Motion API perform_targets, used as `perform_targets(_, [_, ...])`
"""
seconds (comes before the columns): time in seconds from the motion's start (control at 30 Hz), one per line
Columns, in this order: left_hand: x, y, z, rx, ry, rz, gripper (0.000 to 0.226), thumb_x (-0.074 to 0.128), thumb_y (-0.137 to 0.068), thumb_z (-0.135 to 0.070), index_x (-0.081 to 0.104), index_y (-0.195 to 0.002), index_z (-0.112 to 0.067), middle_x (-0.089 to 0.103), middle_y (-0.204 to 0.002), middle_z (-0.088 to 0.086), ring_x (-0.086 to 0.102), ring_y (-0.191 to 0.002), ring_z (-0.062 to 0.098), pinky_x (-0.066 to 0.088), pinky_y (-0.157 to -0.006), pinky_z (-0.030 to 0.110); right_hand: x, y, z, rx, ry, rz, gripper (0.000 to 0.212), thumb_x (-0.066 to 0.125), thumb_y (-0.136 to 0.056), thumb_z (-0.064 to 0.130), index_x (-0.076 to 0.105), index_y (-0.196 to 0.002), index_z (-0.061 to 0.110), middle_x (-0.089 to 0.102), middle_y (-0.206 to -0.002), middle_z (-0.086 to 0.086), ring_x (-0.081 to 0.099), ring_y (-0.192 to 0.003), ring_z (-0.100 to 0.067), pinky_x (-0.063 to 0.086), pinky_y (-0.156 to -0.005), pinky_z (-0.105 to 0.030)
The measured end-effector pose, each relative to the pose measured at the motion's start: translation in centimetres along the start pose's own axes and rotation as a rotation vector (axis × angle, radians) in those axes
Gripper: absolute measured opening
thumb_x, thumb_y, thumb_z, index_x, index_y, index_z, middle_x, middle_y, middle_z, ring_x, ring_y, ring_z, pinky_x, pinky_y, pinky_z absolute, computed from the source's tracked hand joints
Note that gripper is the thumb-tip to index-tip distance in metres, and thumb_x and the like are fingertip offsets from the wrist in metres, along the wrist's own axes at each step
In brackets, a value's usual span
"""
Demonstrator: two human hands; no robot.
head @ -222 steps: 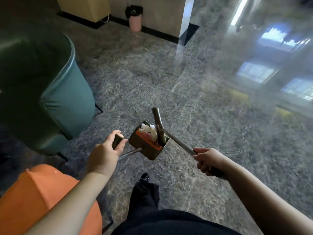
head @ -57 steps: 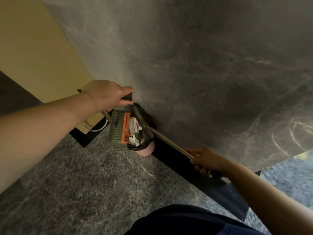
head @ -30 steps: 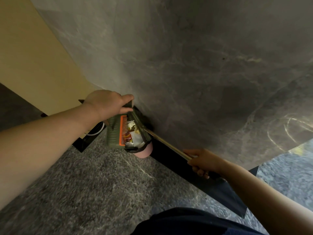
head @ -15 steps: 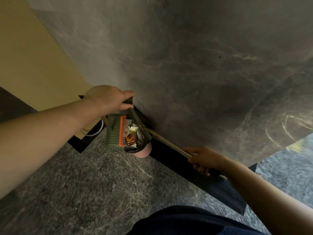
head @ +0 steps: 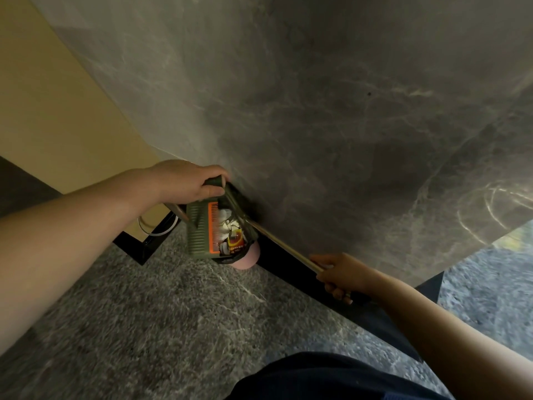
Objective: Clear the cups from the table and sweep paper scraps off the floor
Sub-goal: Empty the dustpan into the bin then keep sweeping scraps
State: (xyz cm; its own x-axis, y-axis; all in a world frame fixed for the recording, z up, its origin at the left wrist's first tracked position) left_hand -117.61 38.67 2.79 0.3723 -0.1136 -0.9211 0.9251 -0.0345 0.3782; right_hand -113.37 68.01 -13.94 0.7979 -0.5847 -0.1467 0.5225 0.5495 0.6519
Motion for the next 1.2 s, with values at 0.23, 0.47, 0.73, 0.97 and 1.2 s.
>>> perform_targets(0.23, [-1.6, -0.1, -1.5, 0.033, -0.161, -0.221, 0.034, 0.044, -0.094, -0.057, 0.047, -0.118, -0.034, 0.046, -0.063, -0.008, 0.044, -0.050, 0.008, 0.024, -0.043, 0.025, 0.4, 0.6, 0.7, -0.028, -0.026, 0.014, 0.051, 0.044, -0.092, 0.001, 0.050, -0.122, 0.042, 0.045, -0.058, -0.005, 0.042, -0.036, -0.007, 0.034, -0.034, -0.019])
perform_targets(0.47, [-0.6, 0.3, -2.2, 0.053, -0.218, -0.183, 0.040, 0.042, -0.094, -0.059, 0.044, -0.126, -0.035, 0.050, -0.068, -0.010, 0.045, -0.052, 0.004, 0.032, -0.046, 0.025, 0.7, 0.6, 0.3, -0.022, -0.043, 0.009, 0.050, 0.045, -0.091, 0.002, 0.049, -0.116, 0.045, 0.046, -0.058, -0.005, 0.042, -0.039, -0.009, 0.033, -0.036, -0.021])
perform_targets(0.73, [-2.2, 0.5, -2.0, 0.105, -0.304, -0.251, 0.039, 0.038, -0.091, -0.063, 0.044, -0.121, -0.038, 0.040, -0.060, -0.014, 0.036, -0.047, 0.001, 0.021, -0.042, 0.023, 0.4, 0.8, 0.9, -0.015, -0.013, 0.005, 0.056, 0.044, -0.093, 0.001, 0.046, -0.138, 0.034, 0.047, -0.061, -0.006, 0.043, -0.038, -0.008, 0.036, -0.035, -0.020])
perform_targets(0.97, [0.2, 0.5, -3.9, 0.131, -0.323, -0.157, 0.039, 0.039, -0.095, -0.061, 0.042, -0.127, -0.039, 0.038, -0.064, -0.015, 0.038, -0.052, 0.006, 0.024, -0.045, 0.023, 0.6, 0.9, 1.0, -0.018, 0.001, -0.003, 0.057, 0.044, -0.092, 0.001, 0.045, -0.140, 0.032, 0.047, -0.059, -0.005, 0.043, -0.036, -0.006, 0.036, -0.035, -0.020])
perform_targets(1.2, [-2.1, 0.4, -3.3, 0.103, -0.359, -0.185, 0.036, 0.039, -0.094, -0.062, 0.043, -0.120, -0.037, 0.041, -0.063, -0.010, 0.037, -0.051, 0.007, 0.026, -0.045, 0.025, 1.1, 0.9, 1.0, -0.017, -0.008, 0.000, 0.057, 0.044, -0.093, 0.002, 0.045, -0.140, 0.034, 0.047, -0.060, -0.006, 0.043, -0.037, -0.007, 0.036, -0.036, -0.020])
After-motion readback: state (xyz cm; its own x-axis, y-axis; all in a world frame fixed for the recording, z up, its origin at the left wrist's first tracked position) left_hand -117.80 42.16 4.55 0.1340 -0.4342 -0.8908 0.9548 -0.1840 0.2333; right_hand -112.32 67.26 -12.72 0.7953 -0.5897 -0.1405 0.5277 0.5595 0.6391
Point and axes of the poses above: each hand's wrist, its own y-axis away from the middle knuckle, its own x-axis out of the palm, z = x × y, the point moved 7 cm from there along -y, towards the middle knuckle
